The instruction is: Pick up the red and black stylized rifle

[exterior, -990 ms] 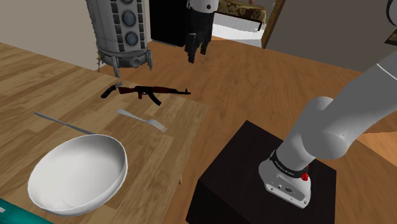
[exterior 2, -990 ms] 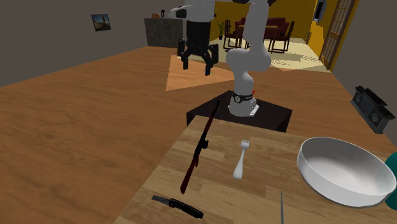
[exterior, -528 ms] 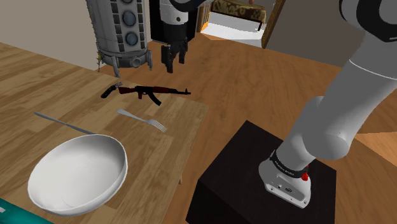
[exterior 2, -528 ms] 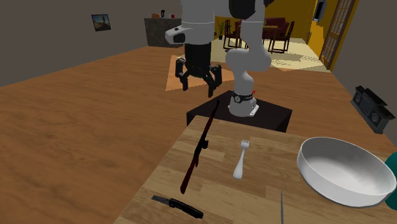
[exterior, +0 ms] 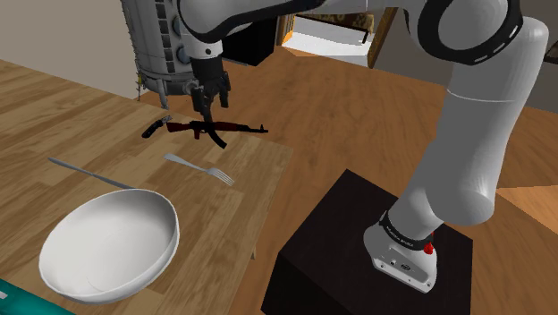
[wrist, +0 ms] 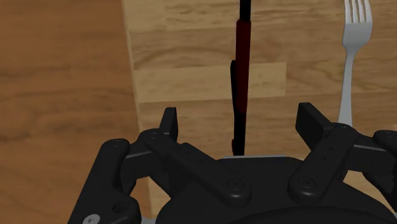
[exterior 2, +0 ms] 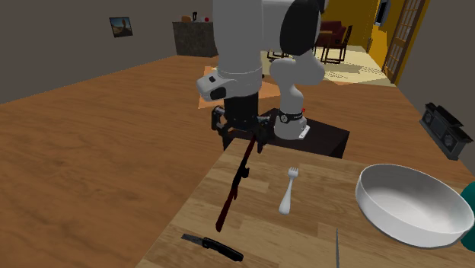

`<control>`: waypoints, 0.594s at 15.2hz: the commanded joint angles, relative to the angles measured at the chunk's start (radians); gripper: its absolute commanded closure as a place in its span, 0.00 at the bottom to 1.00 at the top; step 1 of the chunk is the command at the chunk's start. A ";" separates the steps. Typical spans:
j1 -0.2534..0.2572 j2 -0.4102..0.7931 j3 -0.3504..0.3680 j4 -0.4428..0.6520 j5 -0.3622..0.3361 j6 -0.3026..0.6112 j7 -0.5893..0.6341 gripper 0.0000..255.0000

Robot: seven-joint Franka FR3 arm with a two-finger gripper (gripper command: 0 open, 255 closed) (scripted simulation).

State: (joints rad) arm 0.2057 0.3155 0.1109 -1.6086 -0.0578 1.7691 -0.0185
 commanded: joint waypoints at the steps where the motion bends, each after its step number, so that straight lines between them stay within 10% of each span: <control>1: 0.010 0.058 0.006 0.060 -0.003 -0.018 -0.004 0.00; 9: 0.010 0.083 0.005 -0.006 -0.007 0.073 0.000 0.00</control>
State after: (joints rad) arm 0.2154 0.3930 0.1159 -1.6127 -0.0642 1.8337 -0.0194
